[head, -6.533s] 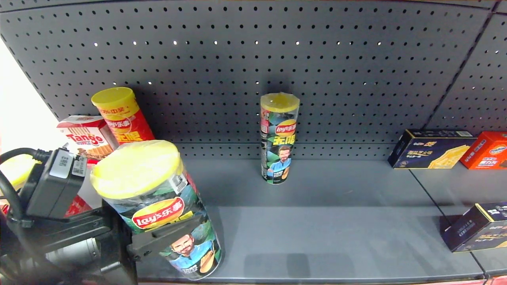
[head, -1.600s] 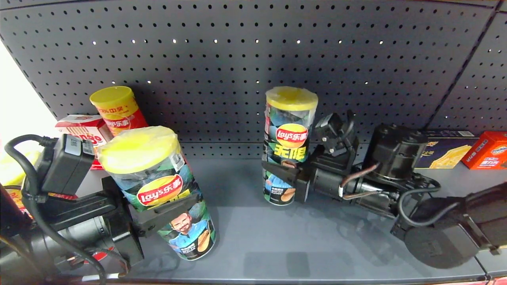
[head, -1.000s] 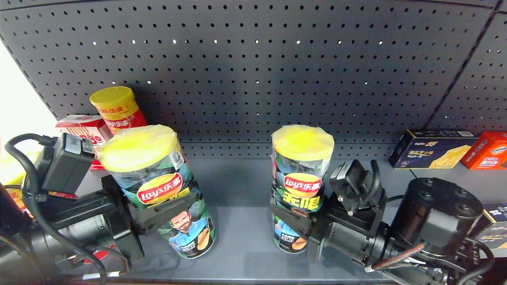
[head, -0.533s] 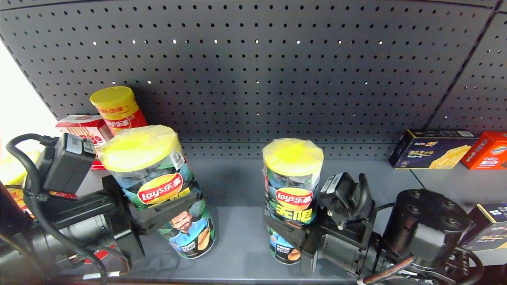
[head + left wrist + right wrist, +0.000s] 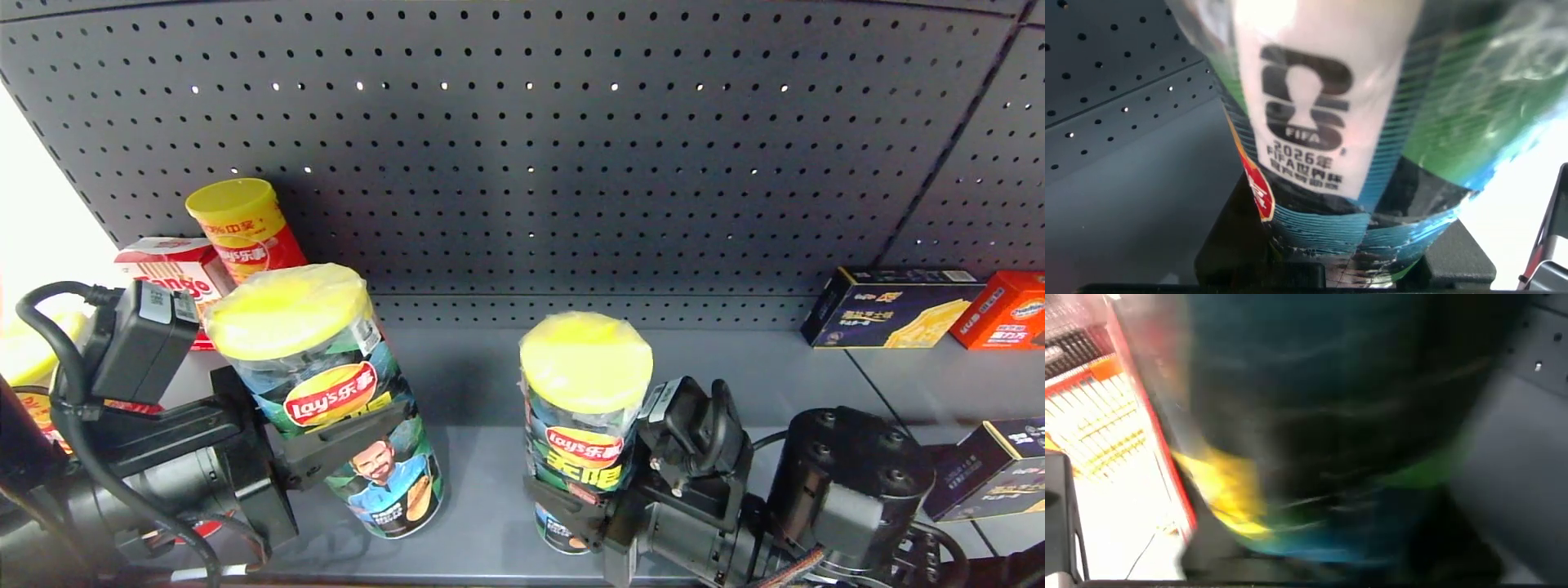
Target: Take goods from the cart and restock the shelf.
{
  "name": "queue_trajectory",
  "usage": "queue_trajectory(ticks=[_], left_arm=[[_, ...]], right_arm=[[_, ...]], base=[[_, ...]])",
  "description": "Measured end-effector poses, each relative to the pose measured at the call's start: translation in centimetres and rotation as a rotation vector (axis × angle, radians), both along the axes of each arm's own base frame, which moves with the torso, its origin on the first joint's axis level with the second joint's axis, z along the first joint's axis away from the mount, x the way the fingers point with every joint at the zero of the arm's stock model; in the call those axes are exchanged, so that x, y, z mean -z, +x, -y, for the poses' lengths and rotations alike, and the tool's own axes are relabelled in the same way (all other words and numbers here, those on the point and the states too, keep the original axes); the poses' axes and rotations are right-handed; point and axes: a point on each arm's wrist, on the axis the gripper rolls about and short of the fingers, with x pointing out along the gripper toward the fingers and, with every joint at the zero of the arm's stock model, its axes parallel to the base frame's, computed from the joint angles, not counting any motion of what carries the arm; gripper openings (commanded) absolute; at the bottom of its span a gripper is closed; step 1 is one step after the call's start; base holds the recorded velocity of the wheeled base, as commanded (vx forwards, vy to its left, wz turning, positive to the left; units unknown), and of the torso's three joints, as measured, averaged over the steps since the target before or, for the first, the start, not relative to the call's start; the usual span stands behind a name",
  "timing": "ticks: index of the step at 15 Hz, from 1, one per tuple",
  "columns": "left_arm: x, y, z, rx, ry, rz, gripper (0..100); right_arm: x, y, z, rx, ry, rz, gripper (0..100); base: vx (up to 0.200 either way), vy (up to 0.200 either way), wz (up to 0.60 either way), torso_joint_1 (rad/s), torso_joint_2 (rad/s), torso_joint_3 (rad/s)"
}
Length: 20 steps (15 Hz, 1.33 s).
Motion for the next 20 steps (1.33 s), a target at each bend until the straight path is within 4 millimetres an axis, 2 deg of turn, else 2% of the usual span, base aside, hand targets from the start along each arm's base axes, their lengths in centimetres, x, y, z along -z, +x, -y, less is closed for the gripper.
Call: queue_trajectory(ticks=[4, 7, 14, 16, 20], left_arm=[[0.1, 0.0, 0.0, 0.002, 0.001, -0.002, 0], [0.1, 0.0, 0.0, 0.002, 0.001, -0.002, 0], [0.1, -0.2, 0.1, 0.007, 0.002, 0.0, 0], [0.0, -0.2, 0.1, 0.006, 0.002, 0.001, 0], [-0.2, -0.5, -0.1, -0.003, -0.004, 0.013, 0]], right_arm=[[0.0, -0.3, 0.4, 0.0, -0.005, 0.001, 100], [-0.6, -1.1, 1.6, 0.003, 0.002, 0.011, 100], [-0.7, -5.3, 7.2, 0.007, -0.035, 0.036, 100], [-1.5, -5.6, 8.5, 0.037, -0.018, 0.081, 100], [-4.0, -5.4, 12.7, 0.213, 0.033, 0.2, 100]], base=[[0.0, 0.0, 0.0, 0.0, 0.0, 0.0], [0.0, 0.0, 0.0, 0.0, 0.0, 0.0], [0.0, 0.0, 0.0, 0.0, 0.0, 0.0], [0.0, 0.0, 0.0, 0.0, 0.0, 0.0], [0.0, 0.0, 0.0, 0.0, 0.0, 0.0]])
